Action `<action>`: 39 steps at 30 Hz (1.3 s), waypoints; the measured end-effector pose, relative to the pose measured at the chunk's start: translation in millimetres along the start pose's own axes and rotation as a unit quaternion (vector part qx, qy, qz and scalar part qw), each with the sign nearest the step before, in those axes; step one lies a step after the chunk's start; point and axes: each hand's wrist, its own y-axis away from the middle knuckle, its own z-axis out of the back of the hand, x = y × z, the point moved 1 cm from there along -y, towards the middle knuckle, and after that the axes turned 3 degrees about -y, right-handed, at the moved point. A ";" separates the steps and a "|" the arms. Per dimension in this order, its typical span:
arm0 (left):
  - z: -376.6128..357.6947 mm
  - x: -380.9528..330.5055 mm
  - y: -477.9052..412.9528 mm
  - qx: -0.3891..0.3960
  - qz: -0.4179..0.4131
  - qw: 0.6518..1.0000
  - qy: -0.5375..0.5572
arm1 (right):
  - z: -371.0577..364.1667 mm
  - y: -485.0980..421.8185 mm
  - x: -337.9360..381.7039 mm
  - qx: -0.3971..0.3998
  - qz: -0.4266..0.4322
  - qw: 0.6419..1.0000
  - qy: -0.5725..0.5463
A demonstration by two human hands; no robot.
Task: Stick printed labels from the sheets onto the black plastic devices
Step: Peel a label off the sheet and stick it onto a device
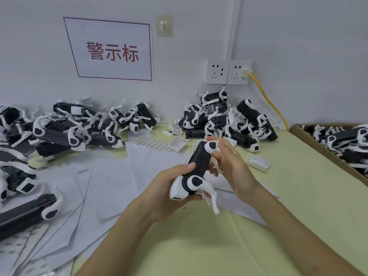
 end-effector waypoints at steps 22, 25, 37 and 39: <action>5.1 3.3 -8.4 -0.177 -0.146 0.968 -0.100 | -10.2 8.6 6.9 -0.023 0.041 0.999 -0.012; 4.6 5.0 -8.9 -0.166 -0.143 0.970 -0.107 | -12.1 9.7 6.7 -0.027 0.056 0.998 0.028; 5.3 9.7 -12.9 -0.163 -0.162 0.964 -0.131 | -11.6 9.9 5.4 -0.049 0.060 0.995 0.063; 5.0 9.5 -12.7 -0.158 -0.165 0.965 -0.132 | -12.0 9.3 5.4 -0.051 0.064 0.995 0.065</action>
